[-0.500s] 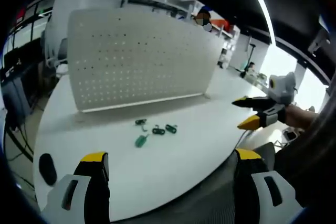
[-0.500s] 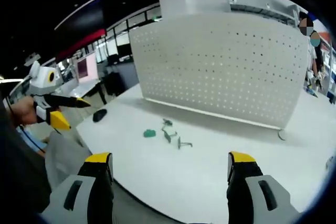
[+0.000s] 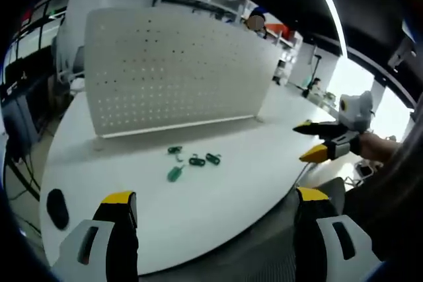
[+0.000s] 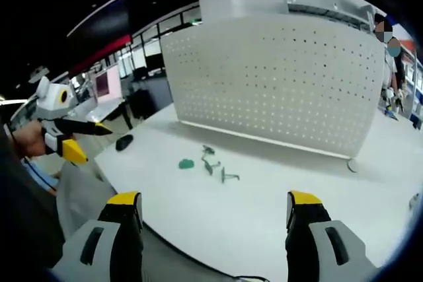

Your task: Insert the hook assembly into the mounting plate slot until the hook locks in place.

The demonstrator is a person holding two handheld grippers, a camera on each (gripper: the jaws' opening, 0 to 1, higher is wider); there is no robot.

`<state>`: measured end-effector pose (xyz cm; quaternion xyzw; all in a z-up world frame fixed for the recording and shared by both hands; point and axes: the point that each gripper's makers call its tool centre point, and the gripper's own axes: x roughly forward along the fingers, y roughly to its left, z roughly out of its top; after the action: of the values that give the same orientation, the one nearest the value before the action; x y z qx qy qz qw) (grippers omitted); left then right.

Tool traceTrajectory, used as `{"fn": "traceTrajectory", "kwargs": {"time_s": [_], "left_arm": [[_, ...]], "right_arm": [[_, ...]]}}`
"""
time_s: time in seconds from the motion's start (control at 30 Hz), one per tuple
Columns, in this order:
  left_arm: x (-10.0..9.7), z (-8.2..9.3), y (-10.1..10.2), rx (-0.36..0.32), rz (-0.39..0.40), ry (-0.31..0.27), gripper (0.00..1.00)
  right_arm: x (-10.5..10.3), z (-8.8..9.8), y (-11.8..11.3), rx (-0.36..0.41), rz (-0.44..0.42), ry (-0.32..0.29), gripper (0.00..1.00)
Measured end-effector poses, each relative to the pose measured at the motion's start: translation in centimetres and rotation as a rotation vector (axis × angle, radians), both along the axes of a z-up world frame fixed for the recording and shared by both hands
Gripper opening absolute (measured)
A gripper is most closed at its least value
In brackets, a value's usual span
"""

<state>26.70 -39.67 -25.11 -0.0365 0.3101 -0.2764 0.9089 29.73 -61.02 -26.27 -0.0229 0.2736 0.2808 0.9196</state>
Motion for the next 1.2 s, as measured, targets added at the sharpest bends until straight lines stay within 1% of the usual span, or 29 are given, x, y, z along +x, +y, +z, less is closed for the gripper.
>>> {"fn": "traceTrajectory", "kwargs": {"time_s": [0.07, 0.17, 0.33, 0.67, 0.77, 0.83, 0.97, 1.03, 1.2], "left_arm": [[-0.01, -0.16, 0.08, 0.005, -0.001, 0.005, 1.00], [0.15, -0.17, -0.12, -0.007, 0.002, 0.014, 1.00], [0.40, 0.29, -0.40, -0.009, 0.001, 0.002, 1.00], [-0.02, -0.24, -0.45, 0.003, -0.014, 0.018, 1.00], [0.17, -0.09, -0.32, 0.002, -0.016, 0.020, 1.00], [0.33, 0.20, -0.18, 0.004, -0.016, 0.013, 1.00], [0.58, 0.38, 0.23, 0.007, -0.008, 0.007, 1.00], [0.56, 0.32, 0.33, 0.007, -0.006, 0.009, 1.00], [0.21, -0.11, -0.01, 0.003, -0.024, 0.016, 1.00]], "right_arm": [[-0.01, 0.02, -0.03, 0.005, -0.003, -0.003, 0.91], [-0.14, -0.11, 0.05, 0.012, -0.006, 0.002, 0.91], [-0.35, -0.34, 0.18, 0.003, 0.007, 0.012, 0.91], [-0.42, -0.18, -0.57, 0.004, -0.019, 0.010, 0.91], [-0.59, -0.23, -0.52, 0.002, -0.021, 0.012, 0.91], [-0.89, -0.63, -0.39, -0.006, -0.010, 0.032, 0.91], [-0.86, -0.67, -0.32, -0.017, -0.004, 0.030, 0.92], [-0.73, -0.34, -0.26, -0.013, -0.007, 0.023, 0.92], [-0.66, -0.25, -0.18, -0.018, -0.003, 0.020, 0.92]]}}
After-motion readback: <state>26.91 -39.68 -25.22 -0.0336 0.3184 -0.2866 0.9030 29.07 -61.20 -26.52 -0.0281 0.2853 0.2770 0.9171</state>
